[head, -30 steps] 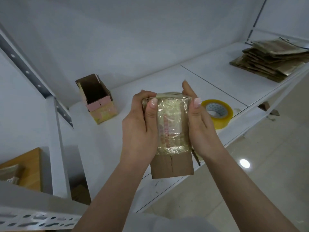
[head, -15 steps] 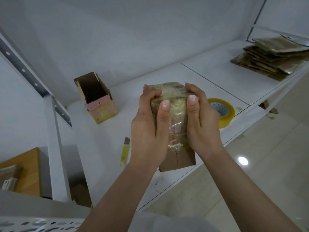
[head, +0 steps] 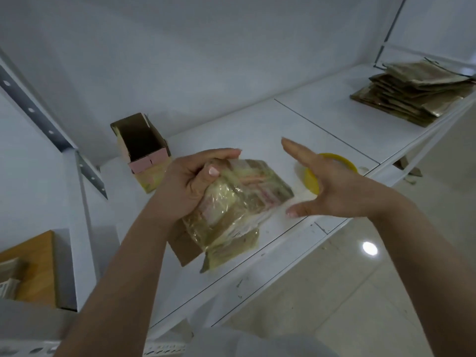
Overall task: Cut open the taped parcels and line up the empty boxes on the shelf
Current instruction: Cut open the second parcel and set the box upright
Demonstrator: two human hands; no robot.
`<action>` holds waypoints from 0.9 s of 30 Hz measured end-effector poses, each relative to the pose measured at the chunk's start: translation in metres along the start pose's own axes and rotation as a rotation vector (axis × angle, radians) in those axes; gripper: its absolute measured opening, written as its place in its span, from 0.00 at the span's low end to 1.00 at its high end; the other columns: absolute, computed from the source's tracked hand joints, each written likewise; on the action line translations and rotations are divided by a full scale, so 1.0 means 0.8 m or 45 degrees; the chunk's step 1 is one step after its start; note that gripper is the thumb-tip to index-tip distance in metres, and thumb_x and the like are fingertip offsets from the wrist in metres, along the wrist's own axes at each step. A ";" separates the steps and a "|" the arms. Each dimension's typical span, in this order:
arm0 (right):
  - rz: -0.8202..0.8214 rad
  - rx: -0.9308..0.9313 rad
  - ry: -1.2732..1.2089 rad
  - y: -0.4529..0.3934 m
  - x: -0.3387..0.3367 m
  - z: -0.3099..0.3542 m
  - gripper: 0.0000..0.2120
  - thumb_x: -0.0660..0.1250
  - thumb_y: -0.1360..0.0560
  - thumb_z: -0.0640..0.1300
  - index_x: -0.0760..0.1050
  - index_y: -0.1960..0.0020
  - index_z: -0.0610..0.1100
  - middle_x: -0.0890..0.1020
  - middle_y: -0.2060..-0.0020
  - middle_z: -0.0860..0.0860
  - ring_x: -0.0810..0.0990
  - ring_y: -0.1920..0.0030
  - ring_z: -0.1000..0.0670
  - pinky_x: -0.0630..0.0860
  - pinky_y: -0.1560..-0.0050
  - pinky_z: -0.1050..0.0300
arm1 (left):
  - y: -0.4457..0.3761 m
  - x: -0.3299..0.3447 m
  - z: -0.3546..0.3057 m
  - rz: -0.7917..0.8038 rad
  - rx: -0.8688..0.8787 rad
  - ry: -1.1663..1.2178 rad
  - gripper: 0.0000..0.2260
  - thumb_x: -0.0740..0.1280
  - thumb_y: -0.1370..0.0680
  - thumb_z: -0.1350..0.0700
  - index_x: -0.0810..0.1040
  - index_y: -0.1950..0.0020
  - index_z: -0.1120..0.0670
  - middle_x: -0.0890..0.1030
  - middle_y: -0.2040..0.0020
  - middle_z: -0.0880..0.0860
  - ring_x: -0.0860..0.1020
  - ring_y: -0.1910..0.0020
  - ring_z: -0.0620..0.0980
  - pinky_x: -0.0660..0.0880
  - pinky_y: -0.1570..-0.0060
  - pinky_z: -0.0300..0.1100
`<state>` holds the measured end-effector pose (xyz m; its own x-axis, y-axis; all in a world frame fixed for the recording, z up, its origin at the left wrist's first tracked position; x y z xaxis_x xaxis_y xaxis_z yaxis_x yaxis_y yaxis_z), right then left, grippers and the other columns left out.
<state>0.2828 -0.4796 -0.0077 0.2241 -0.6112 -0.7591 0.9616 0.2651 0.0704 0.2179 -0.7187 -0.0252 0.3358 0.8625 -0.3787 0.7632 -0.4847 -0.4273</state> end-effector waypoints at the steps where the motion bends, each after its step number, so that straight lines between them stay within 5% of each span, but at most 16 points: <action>1: 0.130 0.014 0.073 0.000 0.001 0.000 0.60 0.73 0.42 0.65 0.40 0.21 0.58 0.48 0.25 0.64 0.42 0.24 0.64 0.45 0.21 0.51 | -0.002 0.001 -0.003 0.071 0.026 0.029 0.29 0.57 0.21 0.36 0.78 0.36 0.59 0.83 0.42 0.50 0.80 0.41 0.46 0.76 0.42 0.39; 3: 0.251 -0.009 0.116 -0.002 0.005 -0.002 0.60 0.77 0.37 0.59 0.36 0.22 0.58 0.47 0.23 0.61 0.41 0.24 0.63 0.43 0.21 0.49 | -0.005 0.004 -0.012 0.169 0.085 0.103 0.26 0.56 0.20 0.39 0.77 0.37 0.58 0.82 0.42 0.44 0.80 0.42 0.43 0.75 0.44 0.34; 6: 0.243 -0.101 0.076 -0.008 0.014 -0.001 0.58 0.78 0.37 0.60 0.43 0.21 0.55 0.60 0.25 0.57 0.59 0.25 0.56 0.55 0.23 0.47 | -0.007 0.005 -0.017 0.133 0.087 0.112 0.20 0.58 0.20 0.44 0.78 0.38 0.56 0.83 0.46 0.41 0.81 0.45 0.42 0.76 0.47 0.34; 9: 0.114 -0.021 0.053 -0.011 0.014 -0.003 0.49 0.80 0.38 0.56 0.57 0.24 0.50 0.71 0.36 0.56 0.71 0.36 0.55 0.72 0.34 0.52 | -0.013 -0.009 -0.013 -0.366 0.001 -0.151 0.14 0.64 0.20 0.48 0.82 0.42 0.55 0.84 0.54 0.40 0.81 0.52 0.36 0.76 0.53 0.34; 11: -0.058 0.074 0.146 -0.016 0.010 -0.010 0.42 0.79 0.40 0.58 0.66 0.31 0.50 0.74 0.43 0.54 0.74 0.42 0.52 0.75 0.43 0.52 | -0.009 -0.017 -0.013 -0.761 -0.065 -0.299 0.12 0.64 0.18 0.52 0.83 0.44 0.57 0.83 0.54 0.41 0.80 0.52 0.34 0.75 0.52 0.32; 13: -0.243 0.197 0.165 -0.020 0.005 -0.017 0.38 0.75 0.45 0.66 0.70 0.40 0.50 0.75 0.48 0.53 0.76 0.47 0.50 0.76 0.47 0.51 | -0.003 -0.010 -0.020 -0.891 -0.061 -0.268 0.09 0.63 0.18 0.54 0.82 0.46 0.56 0.83 0.55 0.44 0.81 0.53 0.37 0.74 0.51 0.31; 17: -0.522 0.346 -0.096 -0.027 0.004 -0.023 0.34 0.71 0.48 0.70 0.74 0.52 0.48 0.80 0.58 0.53 0.80 0.57 0.52 0.79 0.51 0.45 | 0.002 0.040 -0.023 -0.605 -0.019 -0.274 0.07 0.64 0.19 0.55 0.82 0.46 0.50 0.83 0.51 0.43 0.81 0.52 0.37 0.76 0.51 0.32; 20: -0.629 0.295 -0.258 -0.028 0.001 -0.009 0.32 0.73 0.44 0.72 0.77 0.55 0.48 0.81 0.65 0.54 0.80 0.65 0.55 0.77 0.62 0.54 | 0.006 0.076 -0.022 -0.365 -0.102 -0.276 0.16 0.61 0.19 0.49 0.78 0.33 0.52 0.79 0.34 0.48 0.75 0.35 0.40 0.74 0.37 0.40; 23: -0.686 0.234 -0.459 -0.019 -0.001 0.002 0.25 0.67 0.35 0.71 0.76 0.53 0.50 0.81 0.62 0.56 0.79 0.61 0.57 0.74 0.60 0.62 | 0.003 0.087 -0.020 -0.275 -0.285 0.002 0.26 0.57 0.19 0.40 0.69 0.26 0.52 0.70 0.27 0.49 0.66 0.27 0.43 0.65 0.27 0.47; 27: -0.753 0.175 -0.738 -0.012 -0.003 -0.002 0.22 0.62 0.24 0.65 0.80 0.46 0.48 0.84 0.51 0.53 0.82 0.47 0.52 0.76 0.45 0.57 | -0.002 0.078 -0.022 -0.225 -0.253 0.293 0.36 0.54 0.25 0.28 0.67 0.24 0.48 0.71 0.27 0.45 0.67 0.27 0.43 0.69 0.30 0.47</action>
<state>0.2728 -0.4793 -0.0080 -0.3136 -0.9174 -0.2452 0.9484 -0.2900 -0.1279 0.2478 -0.6616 -0.0336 0.2873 0.9517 -0.1083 0.9057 -0.3067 -0.2927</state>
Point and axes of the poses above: each hand's wrist, its own y-axis away from the middle knuckle, its own x-axis out of the palm, z = x × y, the point moved 3 cm from there along -y, towards the middle knuckle
